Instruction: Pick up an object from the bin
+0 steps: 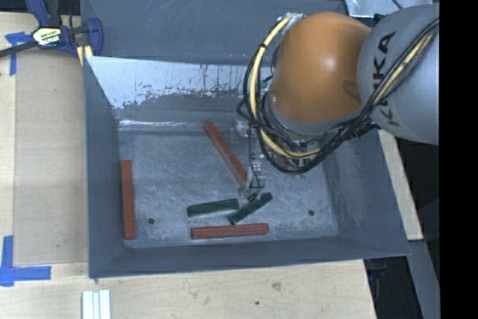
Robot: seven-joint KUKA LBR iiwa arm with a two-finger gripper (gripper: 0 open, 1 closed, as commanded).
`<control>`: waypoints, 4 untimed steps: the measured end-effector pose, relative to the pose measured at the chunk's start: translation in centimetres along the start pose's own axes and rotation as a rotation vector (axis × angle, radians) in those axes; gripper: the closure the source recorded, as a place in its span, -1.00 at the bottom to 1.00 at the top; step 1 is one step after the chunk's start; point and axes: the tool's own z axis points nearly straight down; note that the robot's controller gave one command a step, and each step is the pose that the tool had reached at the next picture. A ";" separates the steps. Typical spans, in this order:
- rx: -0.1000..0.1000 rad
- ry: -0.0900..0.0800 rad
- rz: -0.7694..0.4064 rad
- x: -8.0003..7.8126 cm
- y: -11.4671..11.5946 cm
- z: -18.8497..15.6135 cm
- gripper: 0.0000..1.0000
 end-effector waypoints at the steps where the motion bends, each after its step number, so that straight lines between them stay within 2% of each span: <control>1: 0.002 0.010 -0.103 3.4 -0.2 13.7 -1.00; 2: 0.000 0.001 -0.100 3.1 -0.2 13.3 1.00; 3: 0.000 0.001 -0.099 3.1 -0.3 13.3 -1.00; 4: 0.001 0.006 -0.106 2.7 -3.1 15.1 -1.00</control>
Offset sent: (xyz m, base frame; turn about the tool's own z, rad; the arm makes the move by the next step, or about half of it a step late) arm -0.0311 -0.0015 -0.1328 -0.1023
